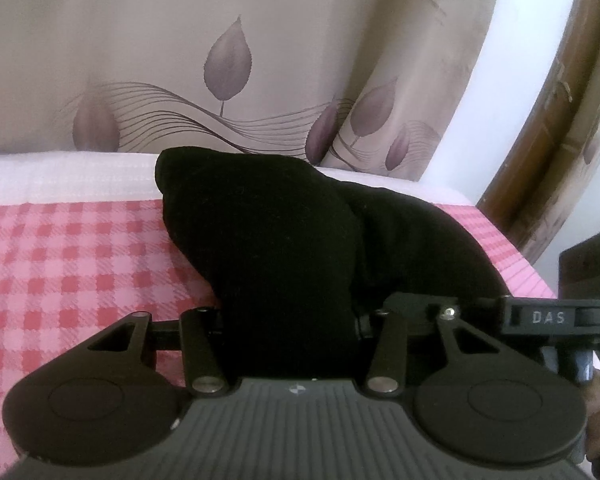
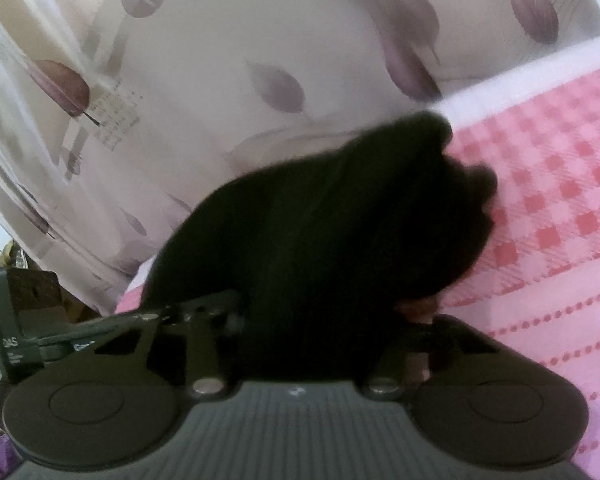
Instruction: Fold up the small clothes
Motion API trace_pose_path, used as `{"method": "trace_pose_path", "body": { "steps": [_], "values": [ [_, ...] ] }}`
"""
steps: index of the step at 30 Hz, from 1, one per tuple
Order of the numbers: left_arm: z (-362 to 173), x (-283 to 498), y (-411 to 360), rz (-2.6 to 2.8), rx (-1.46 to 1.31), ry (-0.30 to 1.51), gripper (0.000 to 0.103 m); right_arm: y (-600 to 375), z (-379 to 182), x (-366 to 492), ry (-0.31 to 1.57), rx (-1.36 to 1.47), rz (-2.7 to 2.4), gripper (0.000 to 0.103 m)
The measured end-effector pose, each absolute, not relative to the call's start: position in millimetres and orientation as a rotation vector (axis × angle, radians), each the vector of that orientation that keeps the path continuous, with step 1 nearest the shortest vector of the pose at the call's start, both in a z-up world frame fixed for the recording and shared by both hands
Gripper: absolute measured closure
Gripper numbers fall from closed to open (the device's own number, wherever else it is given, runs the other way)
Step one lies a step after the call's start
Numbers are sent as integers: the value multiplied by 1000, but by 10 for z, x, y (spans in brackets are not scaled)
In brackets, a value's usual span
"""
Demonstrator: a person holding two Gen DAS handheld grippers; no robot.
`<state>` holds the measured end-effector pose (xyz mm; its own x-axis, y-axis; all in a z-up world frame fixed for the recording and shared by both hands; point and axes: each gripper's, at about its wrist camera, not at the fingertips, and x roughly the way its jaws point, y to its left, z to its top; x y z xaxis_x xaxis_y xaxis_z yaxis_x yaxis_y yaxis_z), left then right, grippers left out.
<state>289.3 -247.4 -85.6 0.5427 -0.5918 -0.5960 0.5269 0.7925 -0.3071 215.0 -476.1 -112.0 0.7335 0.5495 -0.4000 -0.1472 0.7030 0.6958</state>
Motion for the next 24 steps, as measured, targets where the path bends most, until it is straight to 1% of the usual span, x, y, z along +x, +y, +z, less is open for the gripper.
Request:
{"method": "trace_pose_path", "body": {
  "steps": [5, 10, 17, 24],
  "values": [
    [-726, 2737, -2405, -648, -63, 712, 56, -4627, -1010, 2045, 608, 709, 437, 62],
    [-492, 2497, -2170, -627, -52, 681, 56, -4404, -829, 1886, 576, 732, 477, 62],
    [-219, 1981, -1683, -589, -53, 654, 56, -4004, -593, 1496, 552, 730, 546, 62],
    [-123, 1428, -1264, -548, -62, 656, 56, -3635, -545, 1073, 552, 738, 597, 62]
  ]
}}
